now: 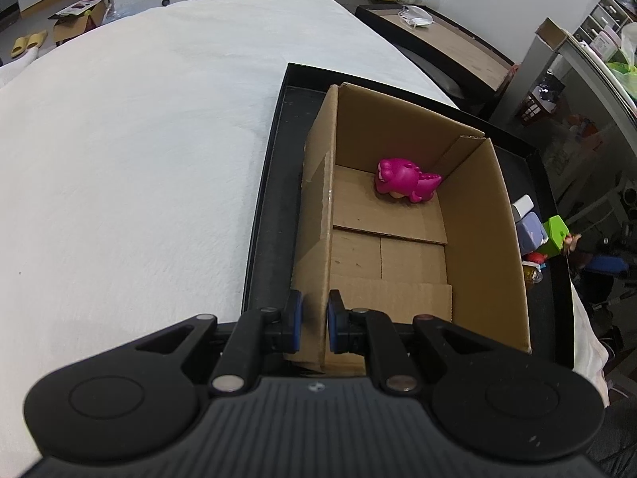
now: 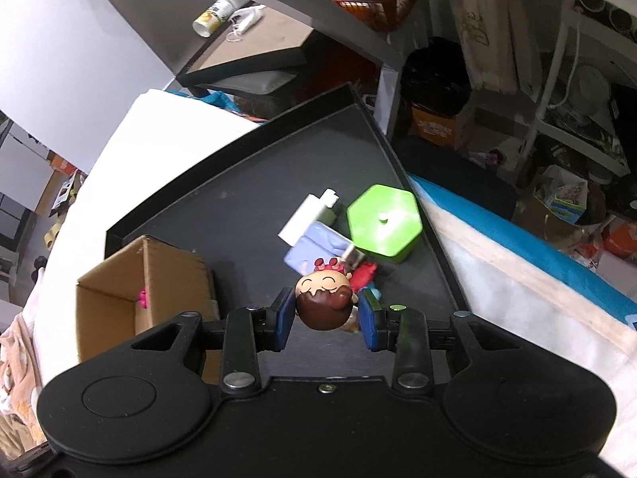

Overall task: Organize rigid objects
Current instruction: 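Carry the doll figure with the right gripper into the box and release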

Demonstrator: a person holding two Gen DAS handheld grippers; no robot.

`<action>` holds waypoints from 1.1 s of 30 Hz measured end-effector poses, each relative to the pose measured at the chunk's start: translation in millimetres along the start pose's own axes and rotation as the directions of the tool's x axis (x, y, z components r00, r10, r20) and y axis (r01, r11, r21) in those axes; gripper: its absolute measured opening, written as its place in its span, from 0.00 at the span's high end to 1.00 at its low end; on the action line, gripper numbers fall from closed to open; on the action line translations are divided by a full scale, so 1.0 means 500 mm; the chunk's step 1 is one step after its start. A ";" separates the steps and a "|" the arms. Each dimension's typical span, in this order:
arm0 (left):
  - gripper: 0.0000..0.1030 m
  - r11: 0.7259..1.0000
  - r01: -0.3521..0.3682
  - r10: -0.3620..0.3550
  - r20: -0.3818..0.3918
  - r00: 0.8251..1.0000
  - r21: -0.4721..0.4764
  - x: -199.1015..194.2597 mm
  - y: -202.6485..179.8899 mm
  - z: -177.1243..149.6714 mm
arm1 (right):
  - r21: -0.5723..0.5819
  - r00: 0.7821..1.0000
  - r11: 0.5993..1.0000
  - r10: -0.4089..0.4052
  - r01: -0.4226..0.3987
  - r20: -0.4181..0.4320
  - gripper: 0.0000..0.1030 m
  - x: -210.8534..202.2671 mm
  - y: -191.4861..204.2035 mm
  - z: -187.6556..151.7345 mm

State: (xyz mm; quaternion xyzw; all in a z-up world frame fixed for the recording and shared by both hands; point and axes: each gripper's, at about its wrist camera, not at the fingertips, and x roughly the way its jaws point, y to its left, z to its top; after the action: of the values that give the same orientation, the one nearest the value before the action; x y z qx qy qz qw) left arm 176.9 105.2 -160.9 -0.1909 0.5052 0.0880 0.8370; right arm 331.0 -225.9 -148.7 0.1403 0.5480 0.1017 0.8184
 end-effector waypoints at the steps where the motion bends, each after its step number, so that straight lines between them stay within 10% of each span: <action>1: 0.89 1.000 0.002 -0.002 0.001 1.000 0.013 0.000 -0.001 -0.001 | -0.005 1.000 1.000 0.005 -0.005 0.002 0.67 -0.003 0.007 0.001; 33: 0.88 0.996 0.085 -0.084 -0.012 0.996 0.040 0.005 0.030 0.007 | -0.192 0.991 0.972 0.135 -0.136 -0.020 0.67 -0.015 0.271 -0.018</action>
State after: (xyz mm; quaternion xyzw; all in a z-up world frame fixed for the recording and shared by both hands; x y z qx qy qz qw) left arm 175.9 120.4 -165.1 -0.1957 0.5025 0.0414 0.8411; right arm 318.2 -99.9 -99.1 0.0970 0.5275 0.2106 0.8173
